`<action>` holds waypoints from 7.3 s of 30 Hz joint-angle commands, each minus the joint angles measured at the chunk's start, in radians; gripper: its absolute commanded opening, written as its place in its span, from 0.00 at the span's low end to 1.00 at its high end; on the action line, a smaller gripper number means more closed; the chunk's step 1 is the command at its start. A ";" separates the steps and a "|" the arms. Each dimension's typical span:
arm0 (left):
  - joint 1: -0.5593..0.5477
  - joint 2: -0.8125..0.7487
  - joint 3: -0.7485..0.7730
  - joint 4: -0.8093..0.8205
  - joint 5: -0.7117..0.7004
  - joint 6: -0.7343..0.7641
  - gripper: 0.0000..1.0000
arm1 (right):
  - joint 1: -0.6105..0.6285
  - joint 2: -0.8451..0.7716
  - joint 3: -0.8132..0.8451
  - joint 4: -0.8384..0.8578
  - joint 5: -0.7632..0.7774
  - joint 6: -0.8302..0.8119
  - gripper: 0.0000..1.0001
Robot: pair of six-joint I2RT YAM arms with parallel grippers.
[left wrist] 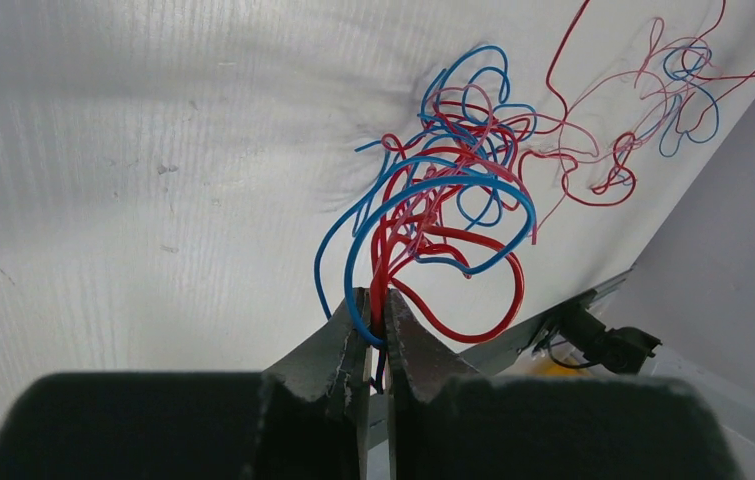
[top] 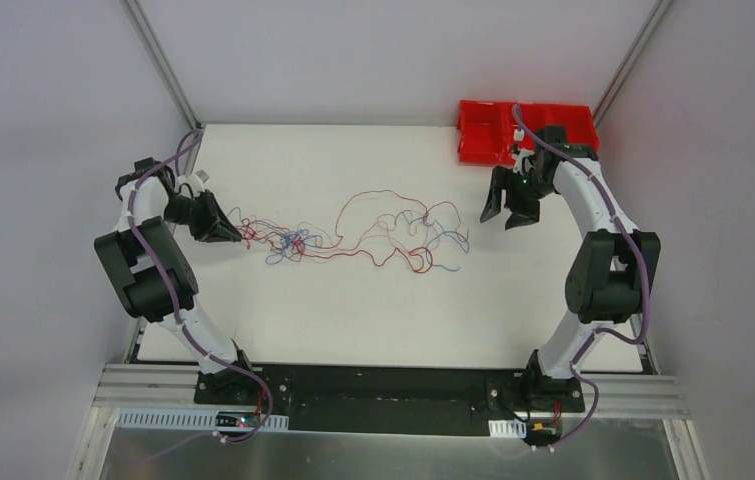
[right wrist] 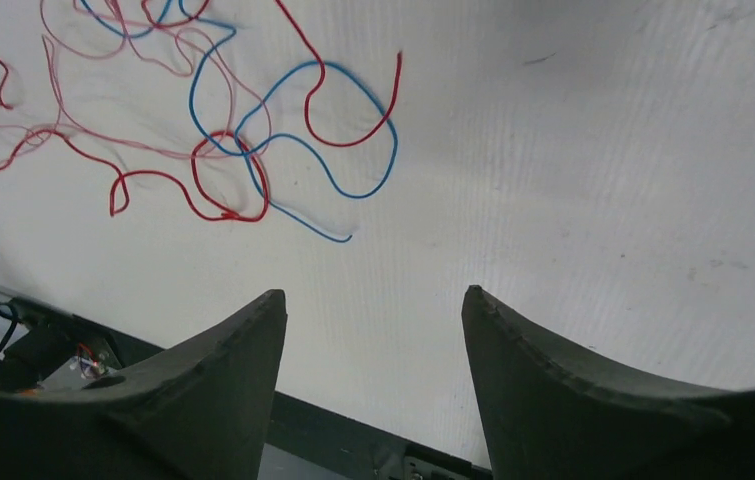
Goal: Untangle the cables
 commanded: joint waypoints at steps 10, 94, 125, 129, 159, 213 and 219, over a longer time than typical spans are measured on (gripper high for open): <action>0.001 0.011 -0.015 0.006 0.018 -0.015 0.08 | 0.159 0.041 -0.183 0.169 0.068 -0.046 0.65; -0.216 -0.005 0.098 0.027 0.165 -0.033 0.94 | -0.304 0.518 0.726 0.824 0.254 -0.130 0.00; -0.207 -0.022 0.119 0.007 0.105 -0.067 0.95 | -0.250 0.450 0.575 0.843 0.395 -0.341 0.45; -0.155 -0.046 0.101 -0.018 0.023 -0.059 0.96 | -0.248 0.362 0.586 0.691 0.301 -0.266 0.65; -0.404 -0.033 0.054 0.054 0.277 -0.098 0.65 | 0.264 0.065 0.127 0.089 -0.297 -0.002 0.81; -0.457 -0.221 -0.252 0.174 0.170 0.113 0.69 | 0.712 0.468 0.265 0.299 0.253 0.047 0.48; -0.503 -0.155 -0.222 0.174 0.075 0.177 0.66 | 0.713 0.475 0.279 0.291 0.255 0.045 0.48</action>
